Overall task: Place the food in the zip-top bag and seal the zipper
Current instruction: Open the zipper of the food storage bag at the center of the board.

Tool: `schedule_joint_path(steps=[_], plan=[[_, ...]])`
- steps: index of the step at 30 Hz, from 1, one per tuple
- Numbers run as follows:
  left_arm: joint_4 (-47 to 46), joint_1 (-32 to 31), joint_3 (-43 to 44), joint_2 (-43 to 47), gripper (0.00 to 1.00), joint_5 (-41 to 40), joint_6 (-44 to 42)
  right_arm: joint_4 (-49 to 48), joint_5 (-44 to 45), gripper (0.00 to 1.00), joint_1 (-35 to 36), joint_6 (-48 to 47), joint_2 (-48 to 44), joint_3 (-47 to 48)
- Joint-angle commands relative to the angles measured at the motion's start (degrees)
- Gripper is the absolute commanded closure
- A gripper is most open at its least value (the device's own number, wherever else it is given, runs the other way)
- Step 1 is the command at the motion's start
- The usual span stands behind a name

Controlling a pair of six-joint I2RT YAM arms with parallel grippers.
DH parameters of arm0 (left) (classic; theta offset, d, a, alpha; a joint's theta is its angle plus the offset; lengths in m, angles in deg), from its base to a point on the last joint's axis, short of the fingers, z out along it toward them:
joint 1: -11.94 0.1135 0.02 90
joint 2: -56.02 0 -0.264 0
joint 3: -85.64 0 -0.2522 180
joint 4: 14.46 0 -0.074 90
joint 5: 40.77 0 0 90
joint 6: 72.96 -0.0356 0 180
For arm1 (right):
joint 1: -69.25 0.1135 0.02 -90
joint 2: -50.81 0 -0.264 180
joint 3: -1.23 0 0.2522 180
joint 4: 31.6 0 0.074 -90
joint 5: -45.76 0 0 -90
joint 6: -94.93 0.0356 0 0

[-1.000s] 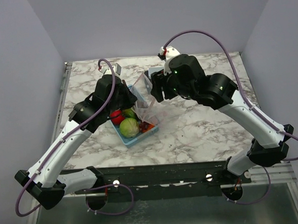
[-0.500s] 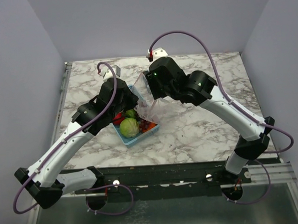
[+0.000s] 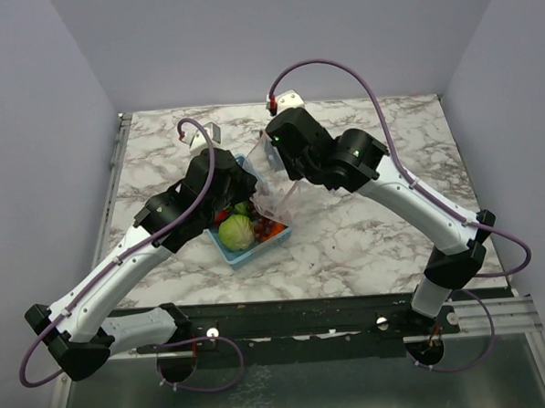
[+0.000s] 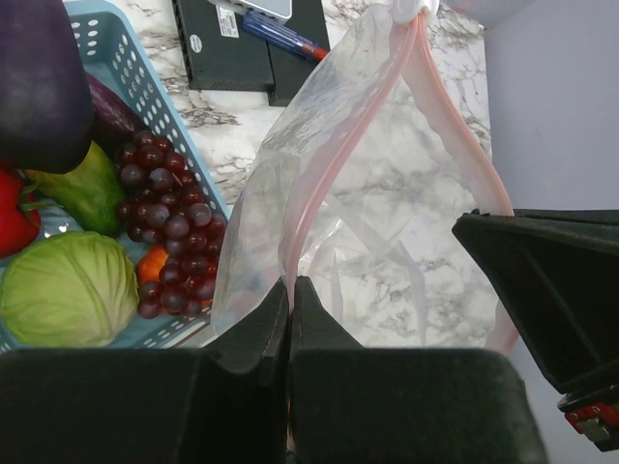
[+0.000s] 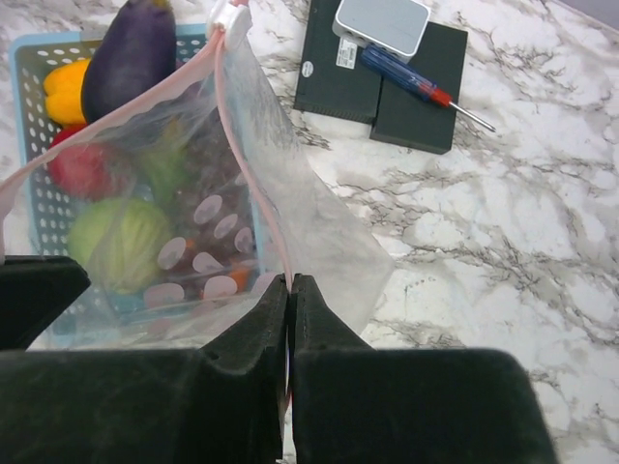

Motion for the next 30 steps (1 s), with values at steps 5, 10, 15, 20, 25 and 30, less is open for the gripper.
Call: schedule_joint_path(steps=[5,10,15,20,25,30], plan=[[-1.1,-0.6,-0.6,1.7,1.00,-3.1,0.4,3.4,7.5,0.99,0.4,-1.4,-3.2,-2.3],[-0.9,-0.6,-0.1,1.6,1.00,-3.2,-0.2,4.6,13.0,0.99,0.4,-2.2,-6.3,-4.9],[0.1,-0.6,1.5,0.8,1.00,-3.0,-1.3,5.0,19.2,0.99,0.4,-3.7,-9.6,-7.1],[1.1,-0.6,2.7,0.1,1.00,-2.4,-2.3,4.9,22.5,0.99,0.4,-4.8,-12.0,-7.3],[2.9,-0.6,4.7,0.0,1.00,-3.1,-3.6,4.0,23.8,0.99,0.4,-6.6,-13.7,-6.7],[4.7,-0.6,8.9,-0.7,1.00,-3.1,-6.6,1.9,20.8,0.99,0.4,-7.8,-14.4,-4.8]])
